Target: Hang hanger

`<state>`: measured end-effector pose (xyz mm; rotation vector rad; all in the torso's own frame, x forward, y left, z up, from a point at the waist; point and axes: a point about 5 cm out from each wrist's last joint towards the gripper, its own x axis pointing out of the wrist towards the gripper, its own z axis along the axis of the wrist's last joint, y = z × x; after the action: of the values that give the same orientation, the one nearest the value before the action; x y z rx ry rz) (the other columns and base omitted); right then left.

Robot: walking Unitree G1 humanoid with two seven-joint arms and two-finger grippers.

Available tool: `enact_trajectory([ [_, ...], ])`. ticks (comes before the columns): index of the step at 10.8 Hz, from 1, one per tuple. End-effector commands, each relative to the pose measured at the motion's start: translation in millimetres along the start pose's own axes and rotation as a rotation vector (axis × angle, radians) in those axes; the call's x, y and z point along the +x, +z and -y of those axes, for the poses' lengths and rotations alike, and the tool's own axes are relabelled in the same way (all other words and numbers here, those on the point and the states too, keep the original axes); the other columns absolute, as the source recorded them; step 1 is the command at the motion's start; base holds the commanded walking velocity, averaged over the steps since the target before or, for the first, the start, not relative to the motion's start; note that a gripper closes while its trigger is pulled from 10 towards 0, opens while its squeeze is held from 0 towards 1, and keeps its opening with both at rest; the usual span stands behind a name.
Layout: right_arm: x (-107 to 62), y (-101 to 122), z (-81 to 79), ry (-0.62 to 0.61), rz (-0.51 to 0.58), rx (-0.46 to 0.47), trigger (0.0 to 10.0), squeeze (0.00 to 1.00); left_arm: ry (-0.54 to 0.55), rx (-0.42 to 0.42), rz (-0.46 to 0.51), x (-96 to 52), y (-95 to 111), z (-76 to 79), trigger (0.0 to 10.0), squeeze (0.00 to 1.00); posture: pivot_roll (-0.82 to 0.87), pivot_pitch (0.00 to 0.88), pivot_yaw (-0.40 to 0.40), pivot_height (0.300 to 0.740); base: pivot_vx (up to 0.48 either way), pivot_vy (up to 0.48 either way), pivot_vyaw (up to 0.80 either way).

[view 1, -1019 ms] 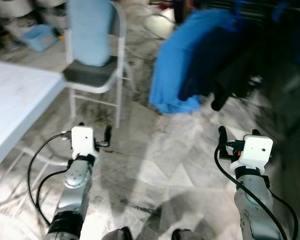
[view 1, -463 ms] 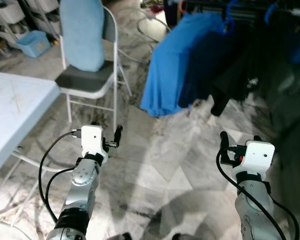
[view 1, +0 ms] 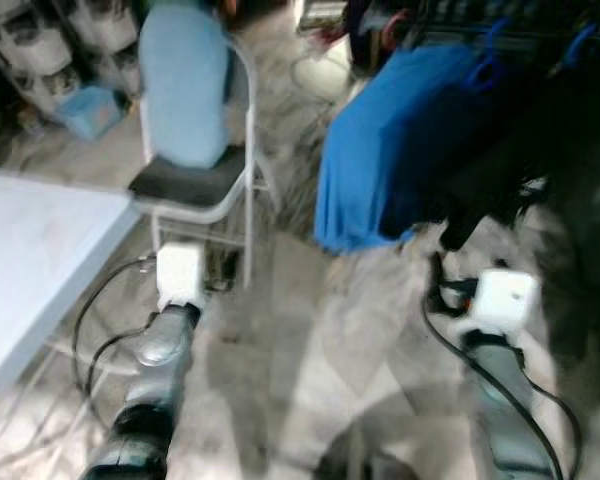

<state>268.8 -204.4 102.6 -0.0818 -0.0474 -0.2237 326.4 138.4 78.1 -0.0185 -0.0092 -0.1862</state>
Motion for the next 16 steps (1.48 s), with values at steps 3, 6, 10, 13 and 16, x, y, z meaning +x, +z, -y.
enact_trajectory([
  [3,-0.8,3,-11.9,0.013,0.021,0.032,10.0,0.00,0.020,0.014,-0.001,2.8,1,-7.7,10.0,0.00,-0.21,0.096,0.114,0.740,0.363,0.305,0.00],
  [6,2.8,6,-12.8,0.023,0.031,0.026,10.0,0.00,0.013,0.011,-0.009,6.1,1,-1.2,10.0,0.00,-0.21,0.124,0.103,0.740,0.225,0.096,0.00],
  [10,4.2,8,-10.7,0.033,0.021,0.000,10.0,0.00,0.025,0.008,-0.016,1.0,-6,-2.0,10.0,0.00,-0.20,0.144,0.042,0.740,0.000,0.000,0.00],
  [13,3.7,3,-11.5,0.034,-0.002,-0.003,10.0,0.00,-0.007,-0.002,-0.029,-5.4,-13,1.4,10.0,0.00,-0.19,0.148,0.060,0.740,0.000,0.000,-0.27],
  [16,0.1,1,-19.0,0.044,-0.001,0.001,10.0,0.00,-0.034,-0.005,-0.024,-3.9,-11,1.8,10.0,0.00,-0.20,0.156,0.083,0.740,0.262,0.000,-0.53],
])
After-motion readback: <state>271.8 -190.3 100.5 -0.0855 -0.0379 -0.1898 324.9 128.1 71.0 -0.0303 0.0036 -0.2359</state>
